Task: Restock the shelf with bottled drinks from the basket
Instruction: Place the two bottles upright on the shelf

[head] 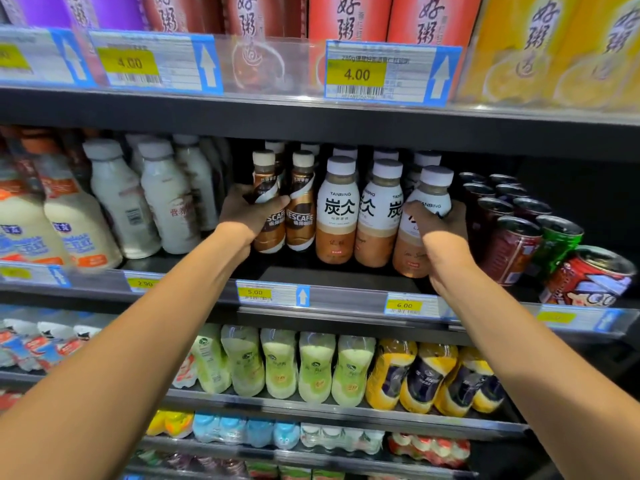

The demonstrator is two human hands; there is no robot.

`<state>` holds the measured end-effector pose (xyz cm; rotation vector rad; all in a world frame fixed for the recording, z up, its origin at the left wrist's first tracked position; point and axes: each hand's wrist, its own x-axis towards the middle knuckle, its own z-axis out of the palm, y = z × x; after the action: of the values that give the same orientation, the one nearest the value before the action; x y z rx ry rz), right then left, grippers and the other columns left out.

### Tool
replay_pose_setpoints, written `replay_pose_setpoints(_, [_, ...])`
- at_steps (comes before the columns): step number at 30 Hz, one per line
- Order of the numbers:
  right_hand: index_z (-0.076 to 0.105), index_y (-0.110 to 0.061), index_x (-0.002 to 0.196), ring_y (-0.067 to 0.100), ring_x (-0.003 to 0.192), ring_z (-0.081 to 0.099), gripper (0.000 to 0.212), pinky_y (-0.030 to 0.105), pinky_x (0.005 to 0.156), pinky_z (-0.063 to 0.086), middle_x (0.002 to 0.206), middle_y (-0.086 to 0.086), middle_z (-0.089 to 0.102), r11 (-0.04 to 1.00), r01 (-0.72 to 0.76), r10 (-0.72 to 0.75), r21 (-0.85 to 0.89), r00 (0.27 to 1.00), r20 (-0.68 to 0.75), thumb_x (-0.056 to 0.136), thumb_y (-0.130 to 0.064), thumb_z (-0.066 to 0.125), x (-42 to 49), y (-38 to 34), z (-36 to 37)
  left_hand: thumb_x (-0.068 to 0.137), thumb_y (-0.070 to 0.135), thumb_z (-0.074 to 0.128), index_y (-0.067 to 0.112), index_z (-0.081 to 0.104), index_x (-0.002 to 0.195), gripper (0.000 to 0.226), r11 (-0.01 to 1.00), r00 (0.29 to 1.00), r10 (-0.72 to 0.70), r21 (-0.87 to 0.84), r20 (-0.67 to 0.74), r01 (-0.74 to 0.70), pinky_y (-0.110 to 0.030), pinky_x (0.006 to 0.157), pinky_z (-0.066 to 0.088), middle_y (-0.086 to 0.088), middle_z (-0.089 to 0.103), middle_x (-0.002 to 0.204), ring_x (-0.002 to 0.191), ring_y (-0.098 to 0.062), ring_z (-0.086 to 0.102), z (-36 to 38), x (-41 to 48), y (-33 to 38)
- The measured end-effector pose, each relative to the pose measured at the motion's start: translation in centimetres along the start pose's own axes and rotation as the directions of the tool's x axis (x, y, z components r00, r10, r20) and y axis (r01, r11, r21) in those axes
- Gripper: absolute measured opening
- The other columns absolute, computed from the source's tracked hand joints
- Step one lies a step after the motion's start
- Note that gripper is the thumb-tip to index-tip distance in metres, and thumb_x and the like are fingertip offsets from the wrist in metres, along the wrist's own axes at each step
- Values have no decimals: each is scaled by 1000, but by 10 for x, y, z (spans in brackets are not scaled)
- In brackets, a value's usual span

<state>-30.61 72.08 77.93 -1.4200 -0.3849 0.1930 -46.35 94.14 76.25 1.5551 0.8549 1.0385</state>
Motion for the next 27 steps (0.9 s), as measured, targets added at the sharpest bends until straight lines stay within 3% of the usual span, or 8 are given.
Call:
replay_pose_setpoints(3, [53, -27, 103, 27, 97, 69, 68, 52, 87, 58, 114, 9, 66, 1000, -2, 2, -25, 1000, -23, 45, -54, 74, 7, 5, 0, 71, 27, 88, 12, 59, 111, 51, 1000, 999, -13, 17, -41, 14, -34, 86, 54, -2, 69, 109, 96, -18, 67, 2, 1, 1])
replay_pose_setpoints(6, [53, -24, 115, 31, 101, 67, 81, 53, 89, 56, 121, 12, 62, 998, -12, 10, -61, 1000, -23, 44, -55, 76, 18, 9, 0, 71, 25, 88, 12, 58, 115, 55, 1000, 1000, -16, -8, -26, 15, -37, 89, 55, -5, 69, 112, 98, -20, 68, 2, 4, 1])
replay_pose_setpoints(11, [51, -14, 124, 25, 95, 69, 58, 46, 87, 57, 105, 5, 68, 999, -37, 38, 22, 999, -7, 75, -22, 81, 11, 0, 3, 70, 29, 87, 11, 59, 123, 63, 998, 999, -39, -38, 34, 40, -45, 92, 55, -6, 71, 112, 98, -20, 70, 0, 11, -1])
replay_pose_setpoints(14, [48, -11, 132, 23, 97, 68, 60, 42, 86, 56, 100, 0, 66, 996, -48, 48, 69, 999, -2, 80, -16, 78, 15, 4, 4, 55, 47, 88, 14, 62, 124, 80, 998, 995, -46, -34, 93, 49, -45, 91, 56, -3, 73, 111, 97, -18, 72, -3, 14, -4])
replay_pose_setpoints(19, [46, -15, 131, 27, 103, 68, 90, 53, 95, 54, 115, 7, 67, 993, -80, 80, 85, 997, 2, 51, -36, 81, 14, 0, 6, 48, 50, 87, 13, 63, 123, 87, 996, 990, -40, -73, 138, 50, -46, 92, 56, -5, 74, 110, 99, -20, 72, -6, 17, -6])
replay_pose_setpoints(25, [46, -19, 135, 26, 103, 69, 106, 53, 96, 53, 118, 5, 68, 993, -57, 56, 104, 998, 19, 38, -44, 81, 20, 5, 3, 47, 48, 87, 13, 65, 120, 84, 991, 984, -65, -101, 166, 82, -48, 94, 54, -5, 75, 109, 99, -21, 72, -7, 11, -2])
replay_pose_setpoints(27, [43, -20, 139, 26, 105, 68, 111, 53, 97, 52, 121, 5, 67, 993, -71, 69, 96, 997, 22, 38, -46, 82, 20, 6, 1, 58, 41, 87, 14, 67, 117, 68, 990, 983, -80, -99, 166, 97, -48, 95, 53, -6, 75, 108, 99, -22, 72, -6, 6, 3])
